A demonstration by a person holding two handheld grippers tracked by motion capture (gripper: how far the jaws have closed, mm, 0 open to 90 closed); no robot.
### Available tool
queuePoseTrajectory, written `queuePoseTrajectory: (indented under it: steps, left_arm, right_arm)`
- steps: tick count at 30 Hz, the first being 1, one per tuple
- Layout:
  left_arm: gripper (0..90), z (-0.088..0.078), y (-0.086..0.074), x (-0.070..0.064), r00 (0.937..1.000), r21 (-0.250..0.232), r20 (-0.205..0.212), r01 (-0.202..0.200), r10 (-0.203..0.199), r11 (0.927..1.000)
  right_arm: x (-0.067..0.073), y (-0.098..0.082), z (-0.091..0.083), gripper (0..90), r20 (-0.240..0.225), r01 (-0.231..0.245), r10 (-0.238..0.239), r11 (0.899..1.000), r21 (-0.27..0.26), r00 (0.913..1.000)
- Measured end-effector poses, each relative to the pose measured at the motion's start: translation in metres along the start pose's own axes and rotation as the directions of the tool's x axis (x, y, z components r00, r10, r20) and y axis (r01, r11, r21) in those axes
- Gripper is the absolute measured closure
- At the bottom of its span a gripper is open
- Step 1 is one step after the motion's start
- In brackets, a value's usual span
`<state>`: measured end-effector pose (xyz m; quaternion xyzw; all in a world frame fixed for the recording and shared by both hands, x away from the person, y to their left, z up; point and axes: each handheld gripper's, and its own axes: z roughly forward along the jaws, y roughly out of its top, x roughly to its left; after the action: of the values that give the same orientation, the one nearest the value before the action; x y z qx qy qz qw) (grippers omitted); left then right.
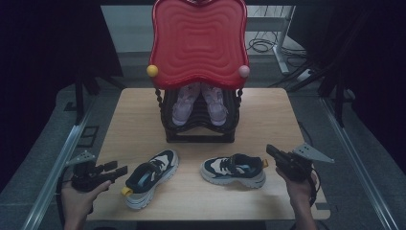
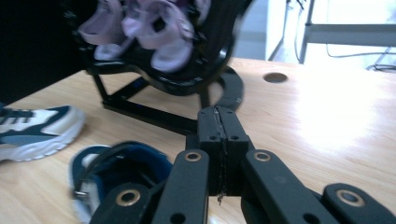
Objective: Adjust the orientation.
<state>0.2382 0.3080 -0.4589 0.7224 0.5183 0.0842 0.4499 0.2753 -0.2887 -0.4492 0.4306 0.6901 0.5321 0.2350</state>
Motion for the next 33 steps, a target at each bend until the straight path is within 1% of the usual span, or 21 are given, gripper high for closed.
queuePoseTrajectory:
  steps: [3,7,10,11,12,16,18,21,27,32,33]
  left_arm:
    - [40.7,0.0,0.0,0.0,1.0,0.002,0.0,0.0,0.0,1.0]
    - [40.7,0.0,-0.001,0.001,1.0,0.001,0.003,0.0,0.0,1.0]
    - [40.7,-0.001,0.0,0.002,0.9998,-0.005,0.019,0.005,-0.005,1.0]
    - [40.6,-0.001,0.0,0.002,1.0,-0.005,0.007,0.001,-0.001,1.0]
    - [40.6,-0.001,0.0,0.001,1.0,-0.003,0.001,-0.001,0.001,1.0]
    - [40.4,-0.001,0.0,0.001,1.0,-0.005,0.006,-0.001,0.001,1.0]
    - [40.3,0.0,0.0,0.001,1.0,0.001,0.009,-0.001,0.001,1.0]
    - [40.3,0.001,-0.001,0.002,0.9999,0.003,0.015,-0.001,0.001,1.0]
    - [40.2,0.001,-0.001,0.003,0.9998,0.002,0.018,0.003,-0.003,1.0]
    - [40.2,-0.001,-0.001,0.003,0.9998,-0.009,0.018,0.005,-0.005,0.9999]
    - [40.2,-0.001,-0.001,0.003,0.9998,-0.006,0.018,0.005,-0.005,1.0]
  right_arm:
    - [-0.012,-0.008,0.005,89.8,0.013,-0.016,0.015,1.0,0.021,0.9998]
    - [-0.019,-0.018,0.012,89.8,0.011,-0.015,0.015,0.998,0.059,0.9998]
    - [-0.022,-0.025,0.018,89.8,-0.001,-0.014,0.014,0.996,0.084,0.9999]
    - [-0.023,-0.027,0.02,89.8,-0.004,-0.012,0.013,0.996,0.093,0.9999]
    - [-0.025,-0.029,0.021,89.8,-0.01,-0.013,0.014,0.995,0.097,0.9998]
    - [-0.028,-0.035,0.029,89.8,-0.05,-0.003,0.01,0.992,0.127,0.9987]
    - [-0.029,-0.038,0.033,89.8,-0.082,0.003,0.01,0.988,0.154,0.9966]
    - [-0.03,-0.045,0.04,89.8,-0.108,0.008,0.012,0.982,0.191,0.9941]
    - [-0.027,-0.05,0.045,89.8,-0.137,0.039,-0.011,0.978,0.205,0.9905]
    - [-0.026,-0.051,0.042,89.8,-0.138,0.036,-0.008,0.978,0.204,0.9904]
    - [-0.026,-0.051,0.042,89.8,-0.139,0.042,-0.014,0.978,0.203,0.9902]
